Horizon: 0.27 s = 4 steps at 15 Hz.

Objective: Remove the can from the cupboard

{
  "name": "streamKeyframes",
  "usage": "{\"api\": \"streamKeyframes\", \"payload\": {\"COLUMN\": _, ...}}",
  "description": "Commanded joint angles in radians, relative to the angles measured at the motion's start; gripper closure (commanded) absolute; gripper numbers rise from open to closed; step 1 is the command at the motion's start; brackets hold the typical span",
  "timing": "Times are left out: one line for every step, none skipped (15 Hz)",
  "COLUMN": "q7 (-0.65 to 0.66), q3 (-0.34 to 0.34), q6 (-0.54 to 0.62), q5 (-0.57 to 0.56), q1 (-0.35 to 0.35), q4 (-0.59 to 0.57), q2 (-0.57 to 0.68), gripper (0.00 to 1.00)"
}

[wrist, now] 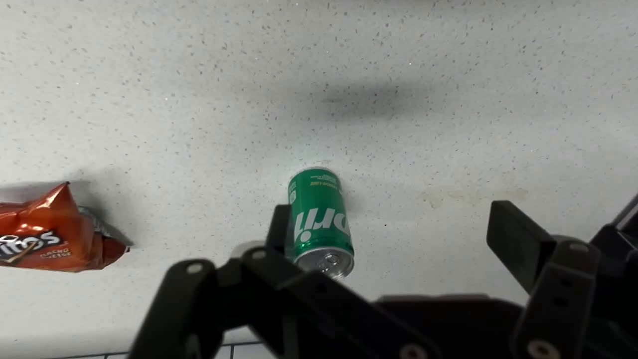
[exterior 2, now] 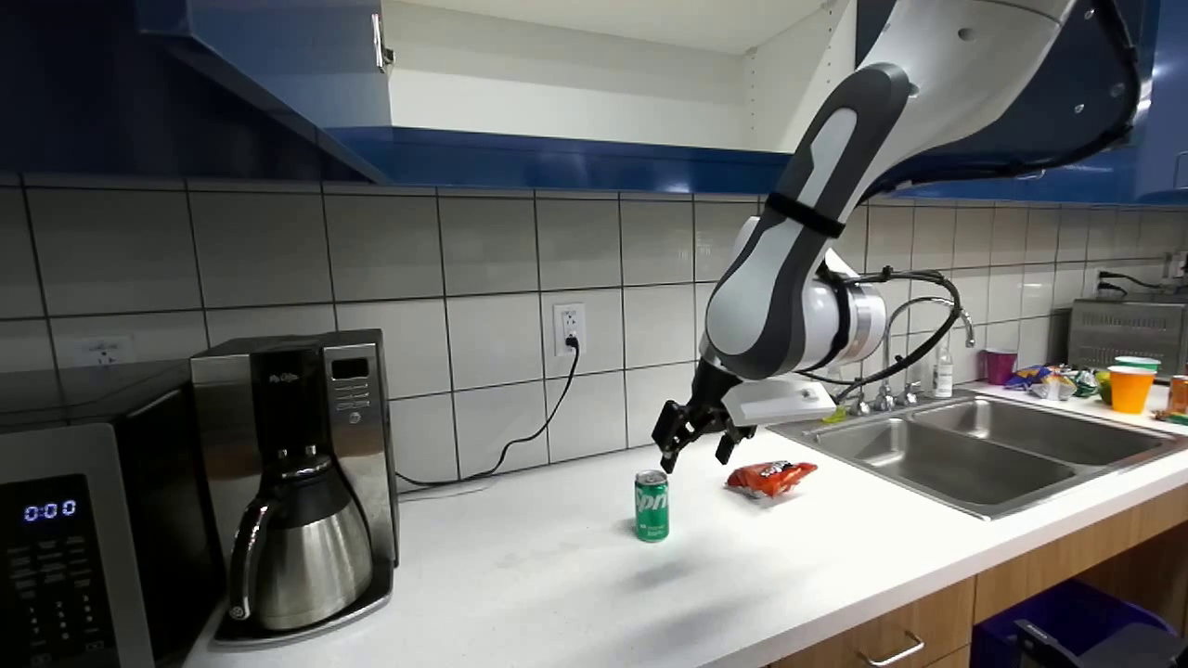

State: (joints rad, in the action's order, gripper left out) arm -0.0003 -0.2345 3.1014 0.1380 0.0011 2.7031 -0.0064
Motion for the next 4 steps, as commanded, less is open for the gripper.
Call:
{"api": "streamKeyframes", "payload": {"q7": 0.000, "q3": 0.000, "q6": 0.001, "q5": 0.000, "q1": 0.000, "q4": 0.000, "q2": 0.005, "gripper": 0.00}}
{"api": "streamKeyframes", "payload": {"q7": 0.000, "q3": 0.000, "q6": 0.001, "q5": 0.000, "q1": 0.000, "q4": 0.000, "q2": 0.008, "gripper": 0.00}}
{"api": "streamKeyframes", "payload": {"q7": 0.000, "q3": 0.000, "q6": 0.001, "q5": 0.000, "q1": 0.000, "q4": 0.000, "q2": 0.009, "gripper": 0.00}}
{"api": "streamKeyframes", "payload": {"q7": 0.000, "q3": 0.000, "q6": 0.001, "q5": 0.000, "q1": 0.000, "q4": 0.000, "q2": 0.009, "gripper": 0.00}}
